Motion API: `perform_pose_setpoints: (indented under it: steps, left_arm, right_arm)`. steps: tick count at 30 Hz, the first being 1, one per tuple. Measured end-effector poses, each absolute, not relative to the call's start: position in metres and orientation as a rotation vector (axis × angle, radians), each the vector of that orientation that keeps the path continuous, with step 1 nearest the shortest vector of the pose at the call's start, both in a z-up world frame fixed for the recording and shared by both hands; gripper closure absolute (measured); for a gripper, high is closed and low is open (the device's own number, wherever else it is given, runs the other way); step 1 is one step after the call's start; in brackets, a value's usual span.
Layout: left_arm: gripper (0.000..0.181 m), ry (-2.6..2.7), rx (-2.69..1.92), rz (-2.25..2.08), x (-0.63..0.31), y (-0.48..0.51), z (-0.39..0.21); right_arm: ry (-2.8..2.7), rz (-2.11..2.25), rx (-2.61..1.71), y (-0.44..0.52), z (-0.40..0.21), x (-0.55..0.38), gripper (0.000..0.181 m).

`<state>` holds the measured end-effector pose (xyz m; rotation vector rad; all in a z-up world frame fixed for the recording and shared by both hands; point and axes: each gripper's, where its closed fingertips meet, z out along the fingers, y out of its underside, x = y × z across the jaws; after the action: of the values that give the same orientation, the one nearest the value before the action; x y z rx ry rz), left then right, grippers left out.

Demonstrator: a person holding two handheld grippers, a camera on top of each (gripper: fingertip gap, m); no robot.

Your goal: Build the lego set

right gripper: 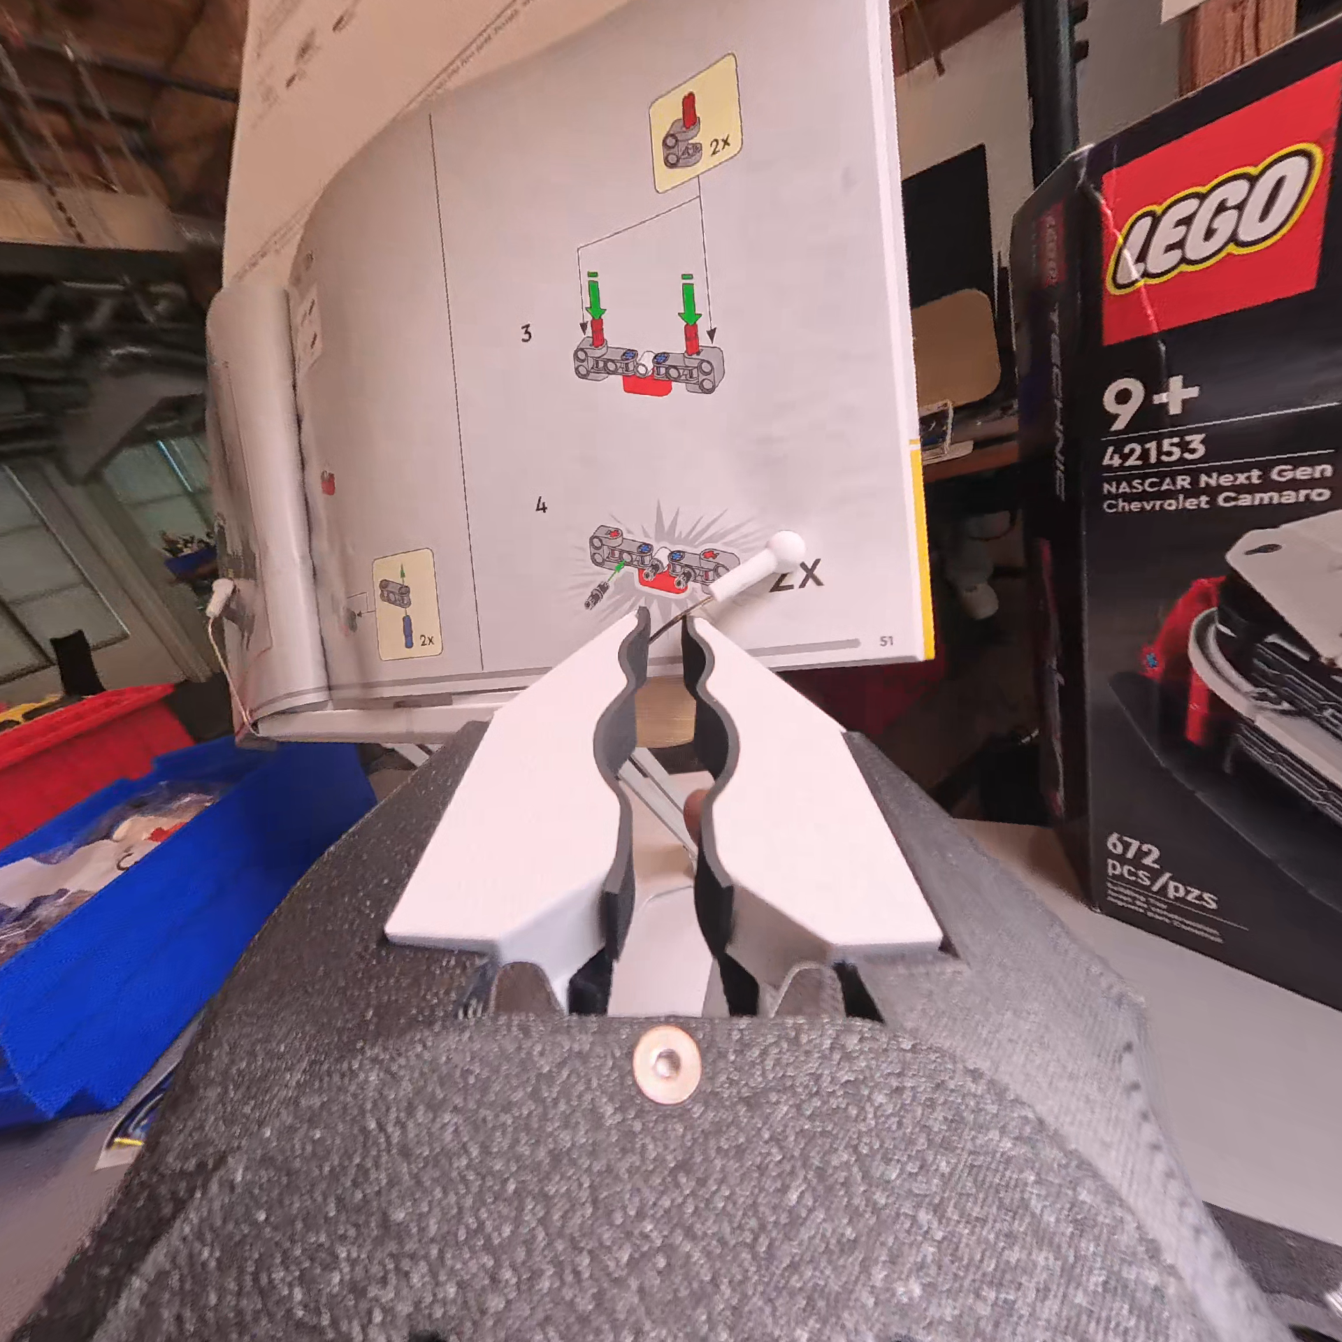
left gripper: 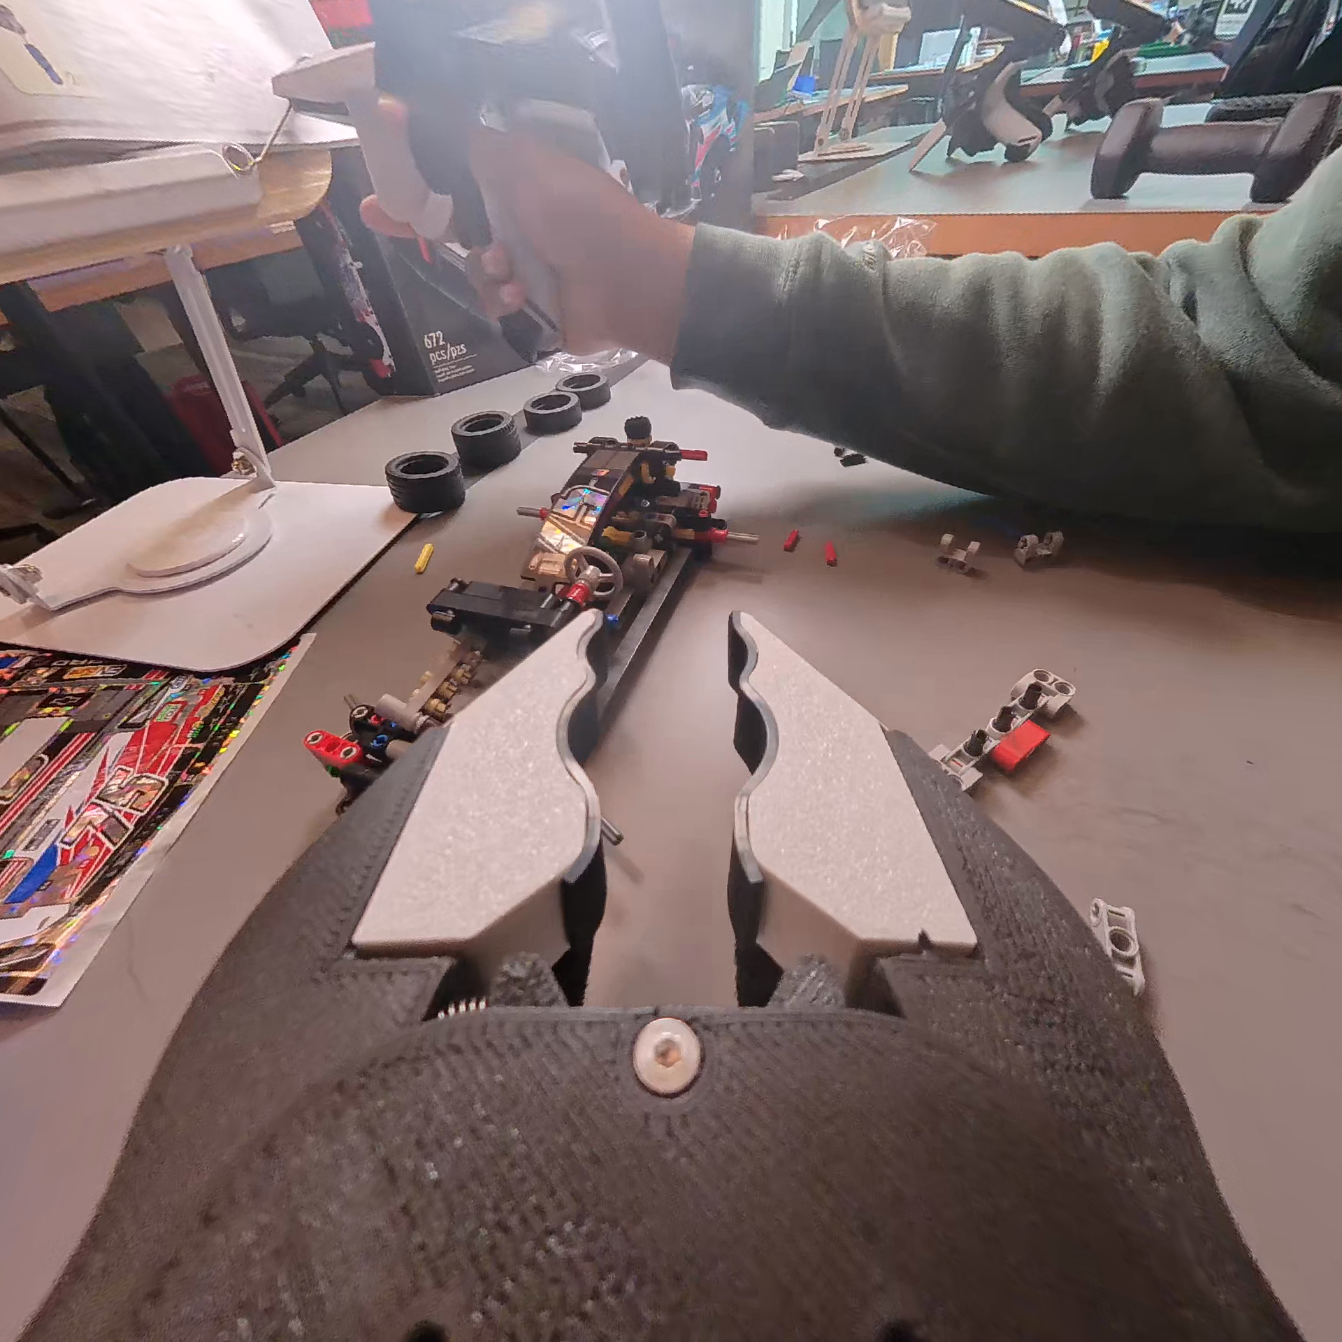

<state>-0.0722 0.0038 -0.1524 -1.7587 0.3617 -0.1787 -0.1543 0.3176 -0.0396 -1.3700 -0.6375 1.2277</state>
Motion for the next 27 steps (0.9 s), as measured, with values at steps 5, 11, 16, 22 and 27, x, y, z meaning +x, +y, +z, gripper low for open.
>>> perform_pose_setpoints:
  steps: [5,11,16,22,27]
  left_arm:
    - [0.153,0.366,-1.762,-0.186,-0.071,0.004,-0.153]
    - [0.155,0.379,-1.758,-0.167,-0.069,0.002,-0.153]
    - [0.155,0.387,-1.764,-0.164,-0.068,0.003,-0.154]
    - [0.154,0.345,-1.761,-0.176,-0.073,0.003,-0.152]
    - [0.154,0.311,-1.754,-0.148,-0.081,0.004,-0.148]
  right_arm:
    - [-0.587,1.273,-1.387,0.316,-0.046,-0.15,0.176]
    - [-0.562,1.302,-1.376,0.315,-0.047,-0.149,0.176]
    - [-0.559,1.307,-1.375,0.316,-0.047,-0.149,0.176]
    - [-0.554,1.29,-1.376,0.316,-0.048,-0.149,0.176]
    - [-0.59,1.258,-1.474,0.315,-0.041,-0.141,0.153]
